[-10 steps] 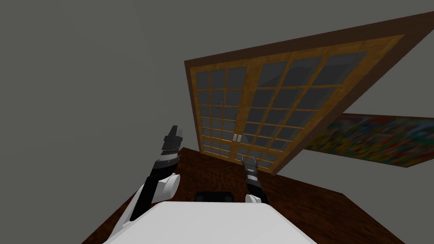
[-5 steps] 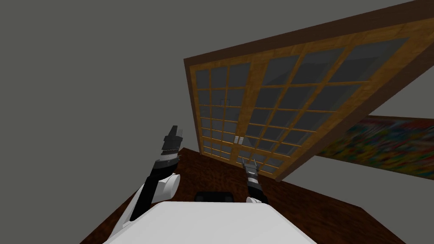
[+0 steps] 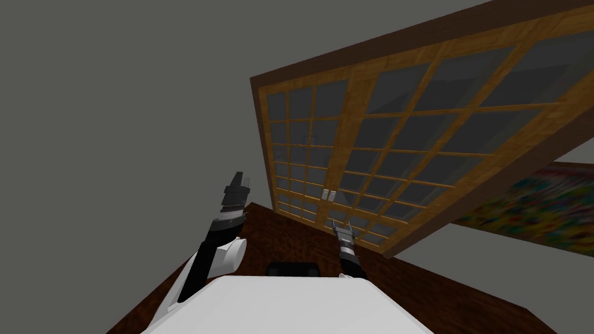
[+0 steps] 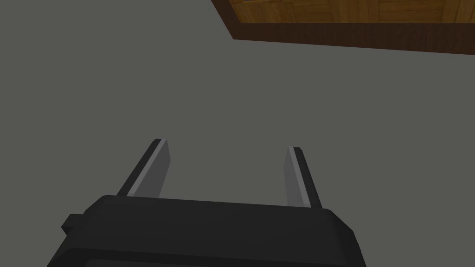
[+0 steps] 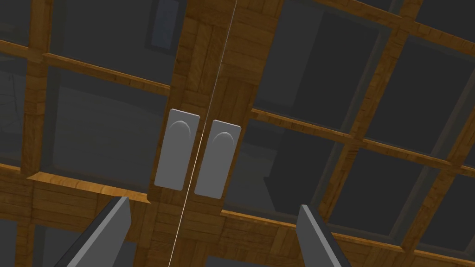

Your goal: Pull the door open

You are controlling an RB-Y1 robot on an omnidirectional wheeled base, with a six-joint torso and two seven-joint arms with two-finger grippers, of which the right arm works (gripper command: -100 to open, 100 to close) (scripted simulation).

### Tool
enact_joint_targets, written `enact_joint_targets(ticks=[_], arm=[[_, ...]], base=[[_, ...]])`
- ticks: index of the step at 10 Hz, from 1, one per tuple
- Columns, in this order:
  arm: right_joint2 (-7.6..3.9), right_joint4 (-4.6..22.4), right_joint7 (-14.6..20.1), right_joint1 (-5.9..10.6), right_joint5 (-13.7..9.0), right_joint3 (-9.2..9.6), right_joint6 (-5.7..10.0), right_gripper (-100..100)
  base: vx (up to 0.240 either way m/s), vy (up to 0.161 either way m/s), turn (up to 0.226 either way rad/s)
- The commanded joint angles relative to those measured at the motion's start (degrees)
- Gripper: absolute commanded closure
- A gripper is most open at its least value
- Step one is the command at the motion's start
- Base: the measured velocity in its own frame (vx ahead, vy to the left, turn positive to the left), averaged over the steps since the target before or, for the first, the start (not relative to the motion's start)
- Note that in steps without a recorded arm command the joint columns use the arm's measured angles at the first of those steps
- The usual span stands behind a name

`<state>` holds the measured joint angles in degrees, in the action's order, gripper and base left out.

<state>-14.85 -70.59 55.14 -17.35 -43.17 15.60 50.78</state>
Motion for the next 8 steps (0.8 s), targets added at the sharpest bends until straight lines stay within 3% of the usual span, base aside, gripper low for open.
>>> enact_joint_targets(ticks=[1, 8], arm=[[-0.25, 1.9, 1.9, 0.53, -1.0, 0.5, 0.6, -100], [-1.62, 8.6, 9.4, 2.09, -5.6, 2.5, 2.21, -100]], base=[[0.086, -0.044, 0.048], [0.1, -0.044, 0.061]])
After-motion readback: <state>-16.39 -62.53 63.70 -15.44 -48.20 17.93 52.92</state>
